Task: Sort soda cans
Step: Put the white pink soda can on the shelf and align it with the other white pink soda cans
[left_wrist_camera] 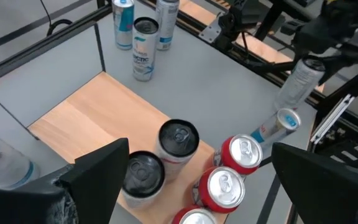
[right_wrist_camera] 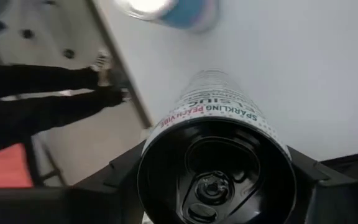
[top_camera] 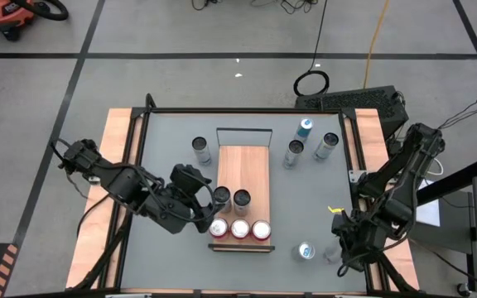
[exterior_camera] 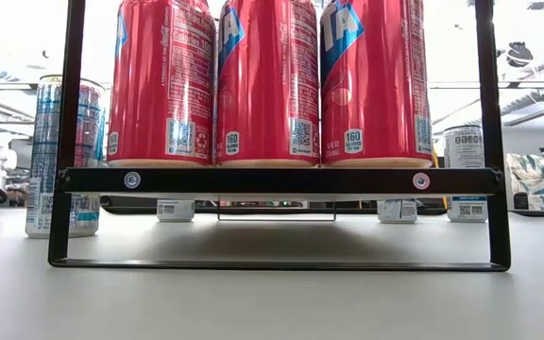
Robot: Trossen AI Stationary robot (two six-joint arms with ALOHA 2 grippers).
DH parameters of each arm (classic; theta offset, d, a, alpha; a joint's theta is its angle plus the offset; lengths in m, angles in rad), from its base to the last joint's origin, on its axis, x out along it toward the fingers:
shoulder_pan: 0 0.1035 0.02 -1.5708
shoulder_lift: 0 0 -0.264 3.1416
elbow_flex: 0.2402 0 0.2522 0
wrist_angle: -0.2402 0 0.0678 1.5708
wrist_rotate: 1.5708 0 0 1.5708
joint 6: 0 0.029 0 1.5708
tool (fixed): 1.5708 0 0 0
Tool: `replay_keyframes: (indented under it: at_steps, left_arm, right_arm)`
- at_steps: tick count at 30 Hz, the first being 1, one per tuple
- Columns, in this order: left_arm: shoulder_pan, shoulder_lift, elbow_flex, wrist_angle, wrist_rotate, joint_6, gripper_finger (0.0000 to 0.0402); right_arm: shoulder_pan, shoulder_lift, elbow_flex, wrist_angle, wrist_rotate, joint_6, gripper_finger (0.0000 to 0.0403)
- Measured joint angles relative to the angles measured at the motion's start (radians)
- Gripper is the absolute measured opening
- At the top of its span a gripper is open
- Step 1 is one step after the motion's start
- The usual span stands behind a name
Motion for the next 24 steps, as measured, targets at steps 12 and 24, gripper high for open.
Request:
replay_keyframes:
  at_steps: [12,24]
  left_arm:
    - [0.013,0.004,0.000,0.156,0.005,0.132,0.0397]
    - [0.052,0.004,0.000,0.313,0.050,0.260,0.0397]
  right_arm:
    - [-0.073,0.000,0.272,-0.069,0.004,-0.096,0.0227]
    - [-0.204,0.000,0.466,-0.075,0.074,-0.275,0.0229]
